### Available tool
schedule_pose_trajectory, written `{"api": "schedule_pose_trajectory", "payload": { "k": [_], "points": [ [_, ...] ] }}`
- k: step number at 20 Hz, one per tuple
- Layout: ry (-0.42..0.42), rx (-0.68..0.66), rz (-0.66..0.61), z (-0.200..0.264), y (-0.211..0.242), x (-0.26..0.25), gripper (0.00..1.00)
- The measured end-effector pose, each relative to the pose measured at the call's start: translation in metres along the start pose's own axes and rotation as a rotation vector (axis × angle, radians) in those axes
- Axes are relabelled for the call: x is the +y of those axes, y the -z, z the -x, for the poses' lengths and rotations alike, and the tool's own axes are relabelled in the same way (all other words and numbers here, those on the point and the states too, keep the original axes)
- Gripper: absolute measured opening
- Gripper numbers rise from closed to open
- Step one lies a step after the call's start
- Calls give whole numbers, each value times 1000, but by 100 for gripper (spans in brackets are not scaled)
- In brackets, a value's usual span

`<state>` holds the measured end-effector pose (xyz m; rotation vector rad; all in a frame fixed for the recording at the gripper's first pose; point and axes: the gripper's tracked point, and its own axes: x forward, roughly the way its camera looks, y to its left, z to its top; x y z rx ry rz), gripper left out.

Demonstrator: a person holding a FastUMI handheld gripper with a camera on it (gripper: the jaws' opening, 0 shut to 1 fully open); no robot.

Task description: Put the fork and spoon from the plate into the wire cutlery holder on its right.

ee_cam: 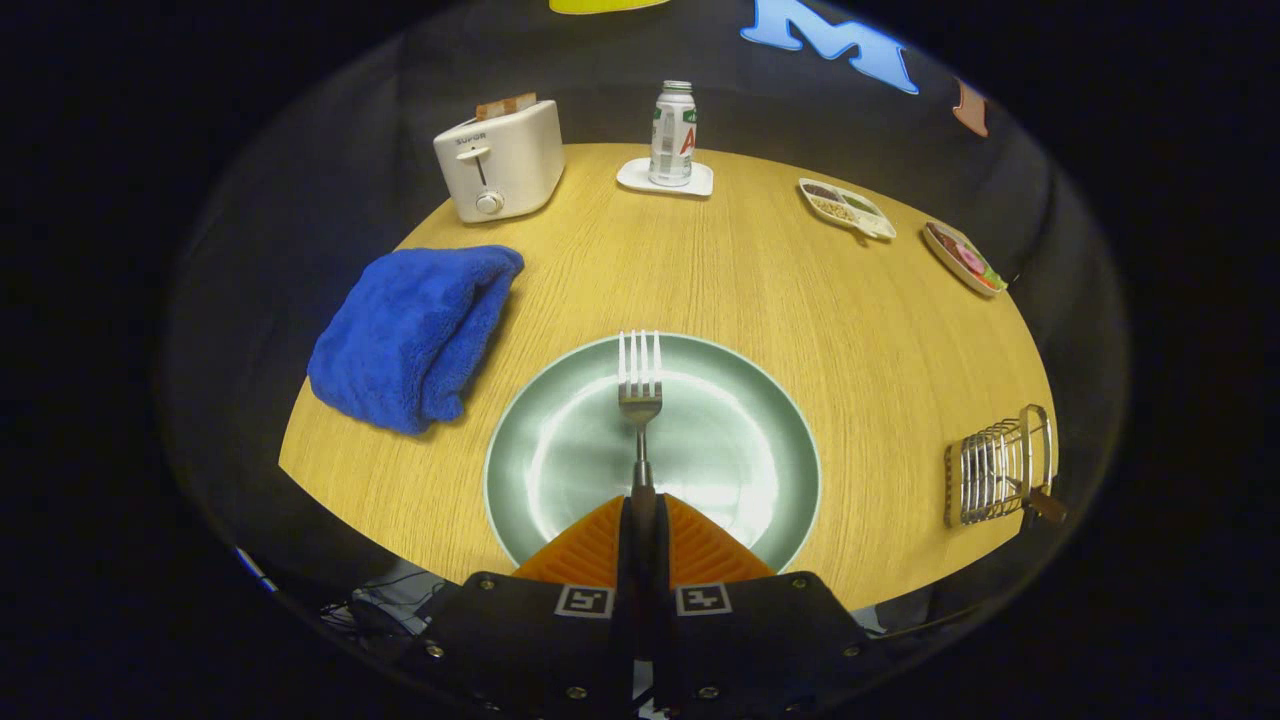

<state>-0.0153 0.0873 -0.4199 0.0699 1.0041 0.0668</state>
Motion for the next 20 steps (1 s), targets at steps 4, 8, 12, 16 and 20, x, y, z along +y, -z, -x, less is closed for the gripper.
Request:
{"api": "schedule_pose_trajectory", "payload": {
  "k": [4, 8, 12, 16, 20],
  "points": [
    [33, -58, -3, 21, -22, -11, 8],
    [84, -112, -49, 42, -42, -36, 8],
    [151, -146, -103, 58, -58, -73, 8],
    [213, -163, -176, 69, -65, -110, 8],
    [277, -159, -251, 78, -60, -143, 8]
  ]
}}
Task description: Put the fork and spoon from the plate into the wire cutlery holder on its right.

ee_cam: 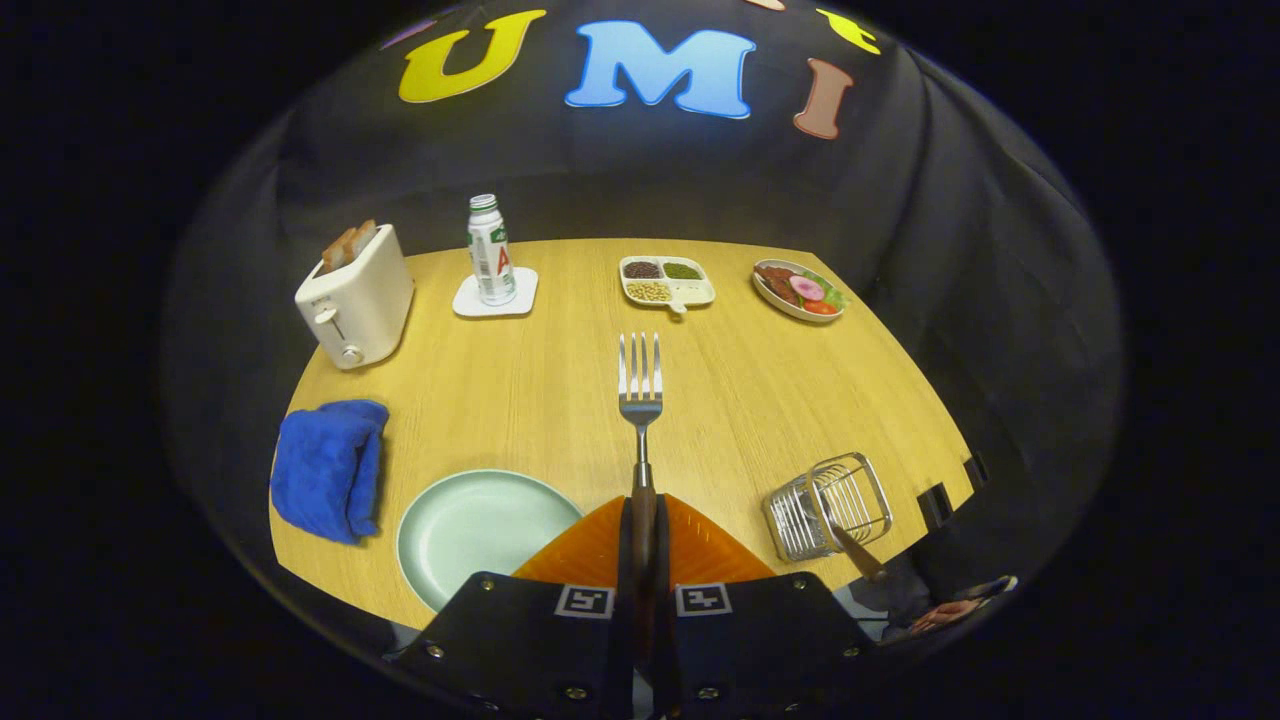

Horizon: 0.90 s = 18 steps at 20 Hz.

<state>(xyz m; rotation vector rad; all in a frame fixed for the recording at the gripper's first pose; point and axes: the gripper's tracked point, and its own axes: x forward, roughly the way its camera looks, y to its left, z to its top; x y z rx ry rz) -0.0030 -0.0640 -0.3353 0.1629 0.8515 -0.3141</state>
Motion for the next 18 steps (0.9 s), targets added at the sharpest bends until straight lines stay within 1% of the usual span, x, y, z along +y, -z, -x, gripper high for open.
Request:
{"api": "schedule_pose_trajectory", "payload": {
  "k": [5, 12, 18],
  "points": [
    [69, 18, -73, 2, 5, -34, 8],
    [156, 89, -168, 5, 33, -76, 8],
    [213, 148, -262, 5, 54, -110, 8]
  ]
}}
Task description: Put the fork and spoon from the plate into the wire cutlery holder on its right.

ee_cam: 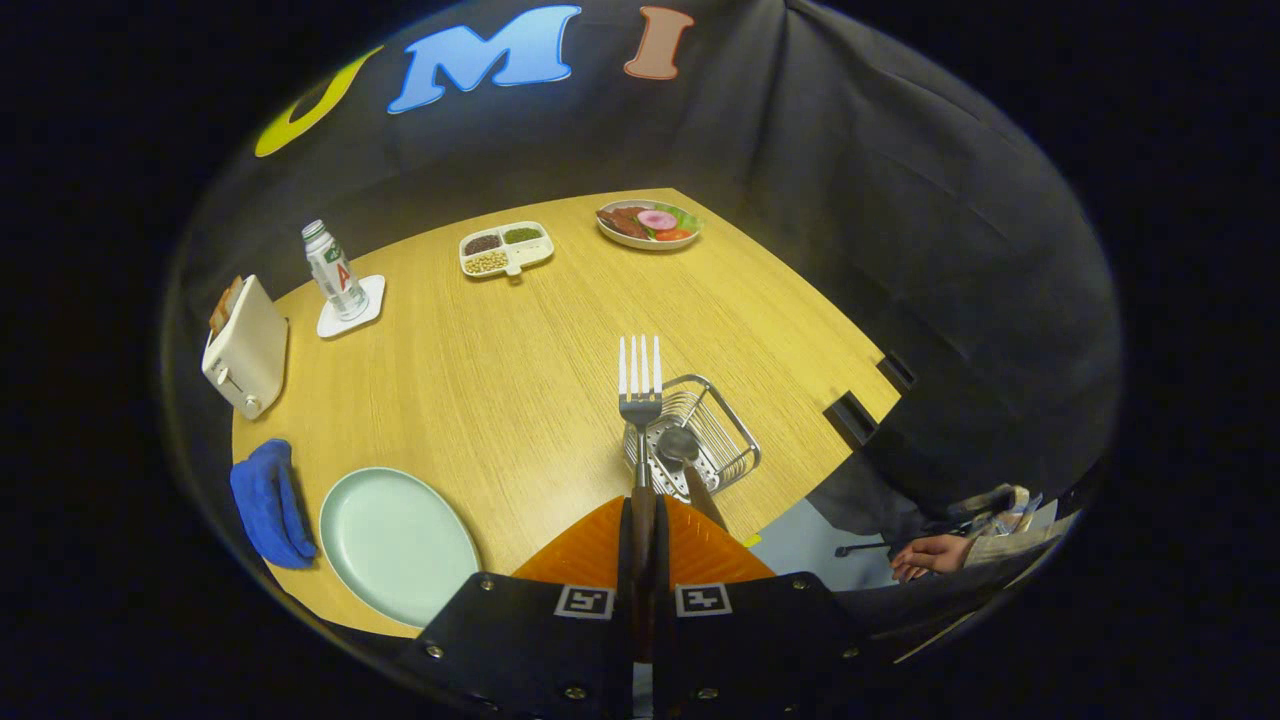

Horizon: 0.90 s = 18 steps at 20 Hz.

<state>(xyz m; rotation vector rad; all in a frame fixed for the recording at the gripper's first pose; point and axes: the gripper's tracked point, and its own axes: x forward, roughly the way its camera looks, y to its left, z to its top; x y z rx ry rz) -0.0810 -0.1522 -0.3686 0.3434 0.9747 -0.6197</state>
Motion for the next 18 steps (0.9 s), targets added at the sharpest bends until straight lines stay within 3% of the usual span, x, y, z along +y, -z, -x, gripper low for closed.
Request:
{"api": "schedule_pose_trajectory", "payload": {
  "k": [8, 18],
  "points": [
    [15, 81, -96, -14, 10, -25, 8],
    [-112, 157, -191, -24, 14, -7, 8]
  ]
}}
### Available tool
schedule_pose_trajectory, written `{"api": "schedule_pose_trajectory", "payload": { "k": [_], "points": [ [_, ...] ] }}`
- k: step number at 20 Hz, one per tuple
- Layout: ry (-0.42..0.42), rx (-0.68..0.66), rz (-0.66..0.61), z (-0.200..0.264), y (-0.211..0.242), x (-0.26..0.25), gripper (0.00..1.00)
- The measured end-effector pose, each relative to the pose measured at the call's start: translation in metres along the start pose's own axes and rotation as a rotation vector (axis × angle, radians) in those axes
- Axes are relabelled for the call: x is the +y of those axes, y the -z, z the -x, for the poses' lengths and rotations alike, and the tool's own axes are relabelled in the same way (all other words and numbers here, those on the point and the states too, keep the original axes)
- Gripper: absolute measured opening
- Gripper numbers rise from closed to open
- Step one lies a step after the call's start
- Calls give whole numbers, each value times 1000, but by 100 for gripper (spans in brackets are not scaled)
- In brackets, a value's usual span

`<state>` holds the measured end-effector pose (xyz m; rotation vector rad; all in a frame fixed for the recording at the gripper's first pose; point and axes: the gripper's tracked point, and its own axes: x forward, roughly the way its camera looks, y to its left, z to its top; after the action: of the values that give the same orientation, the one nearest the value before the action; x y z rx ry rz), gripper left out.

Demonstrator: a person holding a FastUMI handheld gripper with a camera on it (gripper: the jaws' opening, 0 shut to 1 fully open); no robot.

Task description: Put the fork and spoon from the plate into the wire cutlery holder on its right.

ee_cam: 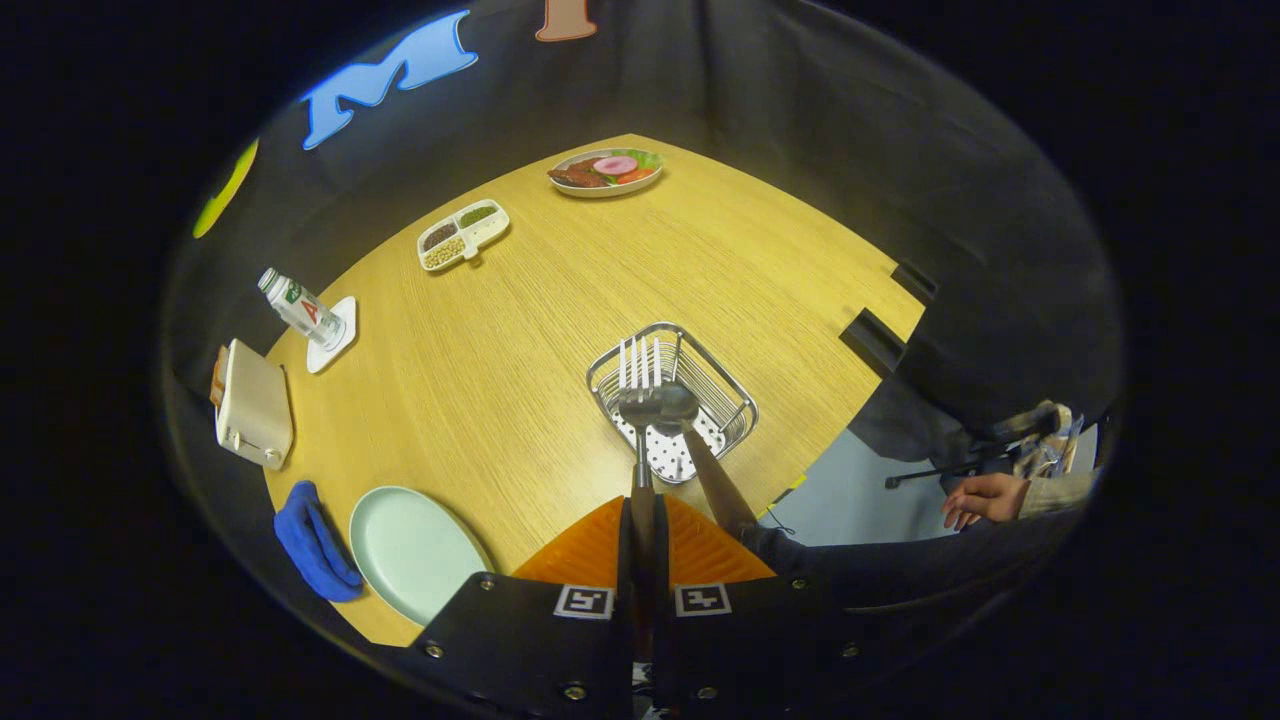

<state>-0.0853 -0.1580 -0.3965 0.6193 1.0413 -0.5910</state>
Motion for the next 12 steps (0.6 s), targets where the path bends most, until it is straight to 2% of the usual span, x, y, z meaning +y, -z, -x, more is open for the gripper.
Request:
{"api": "schedule_pose_trajectory", "payload": {
  "k": [6, 11, 12],
  "points": [
    [22, -38, 34, 7, -14, -4, 14],
    [27, -85, 40, 13, -32, -6, 14],
    [29, -92, 39, 14, -34, -6, 19]
  ]
}}
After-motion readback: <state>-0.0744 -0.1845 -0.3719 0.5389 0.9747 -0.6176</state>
